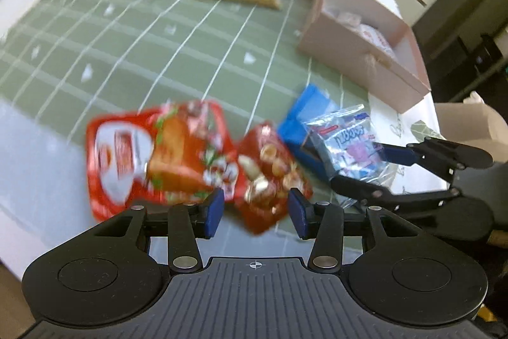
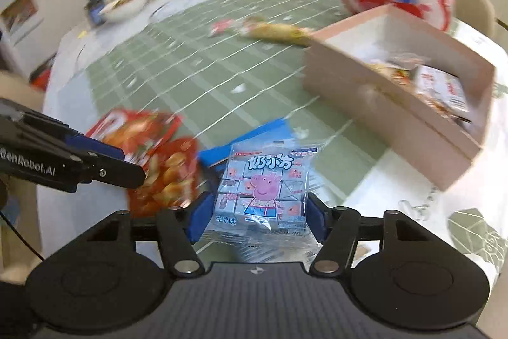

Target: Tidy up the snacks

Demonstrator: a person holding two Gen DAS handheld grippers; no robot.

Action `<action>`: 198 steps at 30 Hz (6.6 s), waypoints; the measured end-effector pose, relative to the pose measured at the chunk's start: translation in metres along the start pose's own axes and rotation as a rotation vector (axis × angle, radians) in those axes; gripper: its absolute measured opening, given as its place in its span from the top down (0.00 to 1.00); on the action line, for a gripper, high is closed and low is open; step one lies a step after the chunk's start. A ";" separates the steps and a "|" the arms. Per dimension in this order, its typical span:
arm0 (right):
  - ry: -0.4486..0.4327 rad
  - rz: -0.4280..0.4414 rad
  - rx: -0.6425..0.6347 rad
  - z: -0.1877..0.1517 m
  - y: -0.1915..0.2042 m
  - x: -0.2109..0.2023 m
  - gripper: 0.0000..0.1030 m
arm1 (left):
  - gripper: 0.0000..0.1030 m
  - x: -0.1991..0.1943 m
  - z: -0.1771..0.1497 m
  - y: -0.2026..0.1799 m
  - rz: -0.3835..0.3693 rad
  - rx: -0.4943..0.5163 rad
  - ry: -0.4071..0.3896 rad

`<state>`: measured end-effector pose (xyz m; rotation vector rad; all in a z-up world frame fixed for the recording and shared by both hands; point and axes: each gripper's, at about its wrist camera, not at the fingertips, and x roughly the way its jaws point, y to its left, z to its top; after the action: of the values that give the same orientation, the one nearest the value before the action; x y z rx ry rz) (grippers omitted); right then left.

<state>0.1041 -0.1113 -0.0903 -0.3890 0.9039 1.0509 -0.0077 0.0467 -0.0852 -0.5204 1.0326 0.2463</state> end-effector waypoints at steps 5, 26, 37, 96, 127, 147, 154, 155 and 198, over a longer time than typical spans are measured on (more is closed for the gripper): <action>-0.008 -0.214 -0.127 0.002 0.010 0.018 0.33 | 0.52 0.016 0.001 0.003 0.007 -0.099 -0.028; -0.038 -0.180 0.034 -0.014 -0.022 0.000 0.32 | 0.41 0.047 0.015 -0.047 0.104 0.129 -0.061; -0.007 -0.028 0.032 -0.014 -0.009 -0.007 0.32 | 0.80 0.025 -0.024 -0.035 0.120 0.232 -0.016; 0.043 -0.109 0.129 -0.010 0.019 0.002 0.39 | 0.26 0.029 -0.005 -0.020 -0.026 0.179 -0.005; -0.111 -0.209 0.383 0.171 -0.187 -0.059 0.39 | 0.25 0.108 0.207 -0.146 -0.244 0.418 -0.135; -0.010 -0.131 0.284 0.231 -0.152 0.060 0.28 | 0.32 0.080 0.261 0.037 -0.009 0.146 -0.248; 0.092 -0.030 0.273 0.270 -0.095 0.143 0.28 | 0.40 0.123 0.263 0.083 0.041 0.158 -0.169; 0.108 -0.035 0.272 0.274 -0.092 0.153 0.28 | 0.44 0.124 0.259 0.084 0.035 0.181 -0.169; 0.139 0.050 0.151 0.175 0.006 0.068 0.64 | 0.80 0.022 0.124 0.095 -0.125 0.022 -0.200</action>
<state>0.1911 0.0480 -0.0396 -0.3175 1.1147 1.0026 0.0552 0.1912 -0.0818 -0.5267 0.8047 0.1720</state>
